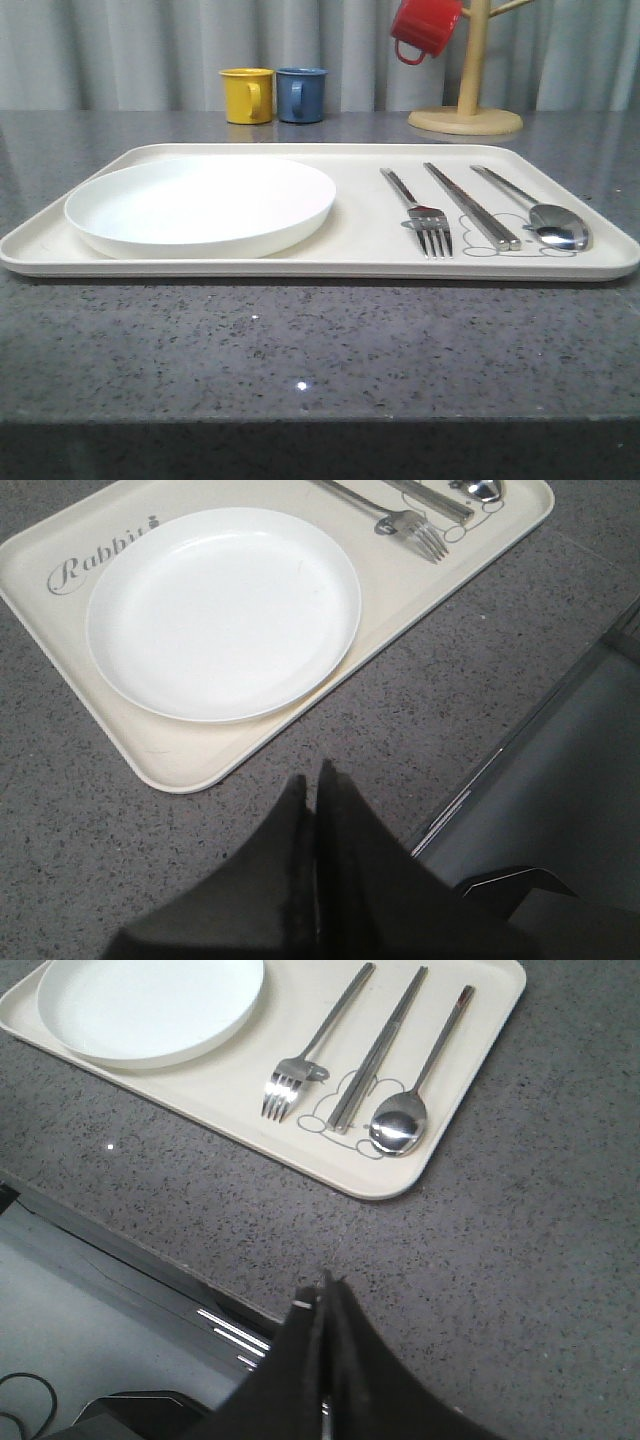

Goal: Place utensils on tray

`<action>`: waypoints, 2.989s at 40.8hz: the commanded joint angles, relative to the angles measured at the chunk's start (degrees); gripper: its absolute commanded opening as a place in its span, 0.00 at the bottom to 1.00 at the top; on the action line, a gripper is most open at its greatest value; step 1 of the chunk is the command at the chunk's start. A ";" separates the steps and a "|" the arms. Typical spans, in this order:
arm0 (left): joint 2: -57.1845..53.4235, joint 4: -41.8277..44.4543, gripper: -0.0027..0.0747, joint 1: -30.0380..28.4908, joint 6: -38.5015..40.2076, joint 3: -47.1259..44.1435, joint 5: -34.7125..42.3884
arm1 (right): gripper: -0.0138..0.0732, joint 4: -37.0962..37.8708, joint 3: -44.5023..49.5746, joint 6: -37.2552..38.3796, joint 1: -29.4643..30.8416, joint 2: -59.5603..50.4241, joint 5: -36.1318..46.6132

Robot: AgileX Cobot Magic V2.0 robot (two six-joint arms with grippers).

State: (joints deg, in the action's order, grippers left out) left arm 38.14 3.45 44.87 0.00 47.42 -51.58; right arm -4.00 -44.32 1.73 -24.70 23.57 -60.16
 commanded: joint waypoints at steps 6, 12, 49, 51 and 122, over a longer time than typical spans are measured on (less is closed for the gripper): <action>-0.06 -0.24 0.01 0.56 0.49 1.61 3.29 | 0.08 0.17 -1.29 -0.46 0.21 0.52 3.87; -0.21 -0.24 0.01 0.56 0.49 1.61 3.29 | 0.08 0.17 -1.29 -0.46 0.21 0.52 3.87; -29.29 5.17 0.01 -34.50 0.49 -32.59 41.56 | 0.08 0.17 -1.29 -0.46 0.21 0.52 3.87; -31.14 4.07 0.01 -36.71 0.49 -35.41 43.93 | 0.08 0.17 -1.29 -0.46 0.21 0.52 3.87; -39.83 -7.33 0.01 -41.11 -5.64 -47.76 53.14 | 0.08 0.17 -1.29 -0.46 0.21 0.52 3.85</action>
State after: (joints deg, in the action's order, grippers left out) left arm -0.30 -3.97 3.22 -6.67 -0.46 -2.76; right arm -4.00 -44.23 1.73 -24.70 23.57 -60.07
